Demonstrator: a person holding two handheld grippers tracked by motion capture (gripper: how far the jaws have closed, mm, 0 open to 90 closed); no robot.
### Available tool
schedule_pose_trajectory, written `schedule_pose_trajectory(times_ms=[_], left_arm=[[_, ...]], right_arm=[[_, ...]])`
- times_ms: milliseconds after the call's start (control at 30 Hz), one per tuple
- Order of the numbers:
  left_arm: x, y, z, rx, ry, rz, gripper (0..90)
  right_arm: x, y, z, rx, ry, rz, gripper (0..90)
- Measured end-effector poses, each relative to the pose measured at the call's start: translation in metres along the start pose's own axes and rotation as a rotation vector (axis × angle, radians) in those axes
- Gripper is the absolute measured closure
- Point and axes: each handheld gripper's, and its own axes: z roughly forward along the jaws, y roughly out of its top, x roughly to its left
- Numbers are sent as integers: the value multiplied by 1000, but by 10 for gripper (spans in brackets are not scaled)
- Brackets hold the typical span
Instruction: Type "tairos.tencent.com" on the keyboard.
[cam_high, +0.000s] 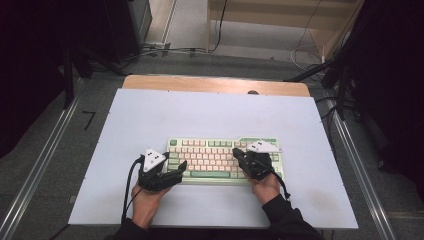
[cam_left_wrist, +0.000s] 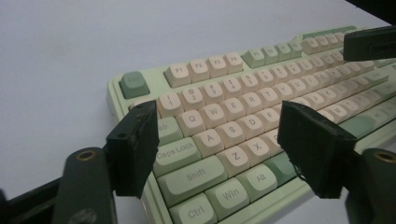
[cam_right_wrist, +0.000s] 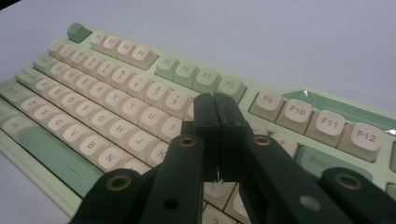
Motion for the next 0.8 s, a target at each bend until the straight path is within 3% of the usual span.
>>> schedule_pose_trajectory(times_ms=[133, 467, 600, 800], left_arm=[[1, 0, -6, -11, 8, -37, 226], [4, -3, -12, -16, 25, -59, 156], [6, -1, -14, -16, 8, -80, 122], [4, -1, -14, -21, -11, -80, 88]], right_arm=[[4, 2, 7, 22, 2, -19, 876], [10, 4, 17, 62, 2, -29, 876], [9, 4, 19, 70, 2, -31, 876], [9, 3, 20, 81, -5, -28, 876]])
